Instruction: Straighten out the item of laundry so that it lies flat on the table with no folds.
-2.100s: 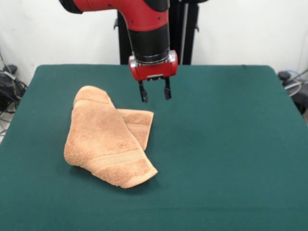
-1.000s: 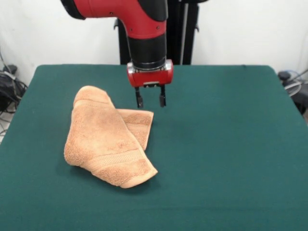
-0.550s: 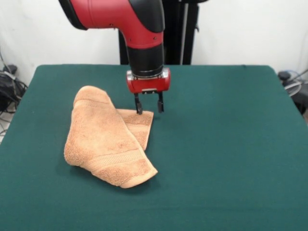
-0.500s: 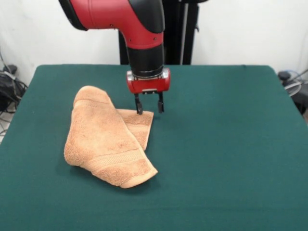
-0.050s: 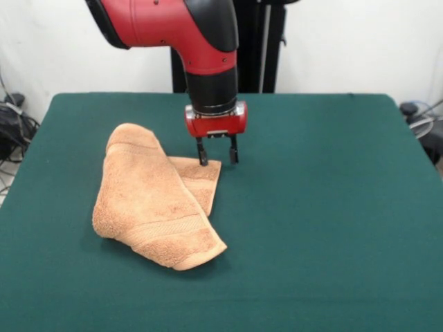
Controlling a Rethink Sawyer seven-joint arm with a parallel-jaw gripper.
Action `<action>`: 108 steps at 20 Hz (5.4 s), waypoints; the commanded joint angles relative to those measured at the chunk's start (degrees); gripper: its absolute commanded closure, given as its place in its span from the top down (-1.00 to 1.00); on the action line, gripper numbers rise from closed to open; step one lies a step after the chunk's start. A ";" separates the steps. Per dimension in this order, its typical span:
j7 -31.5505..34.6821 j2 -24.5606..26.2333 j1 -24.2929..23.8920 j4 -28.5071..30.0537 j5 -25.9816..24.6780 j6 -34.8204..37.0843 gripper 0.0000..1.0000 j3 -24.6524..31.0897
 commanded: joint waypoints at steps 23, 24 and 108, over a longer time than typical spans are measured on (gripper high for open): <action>7.56 20.94 0.10 -10.38 -1.29 -9.57 1.00 -0.20; 7.30 21.31 -0.16 -10.64 -1.37 -9.38 1.00 0.04; 0.80 -37.76 5.13 13.41 24.17 27.27 -1.00 8.35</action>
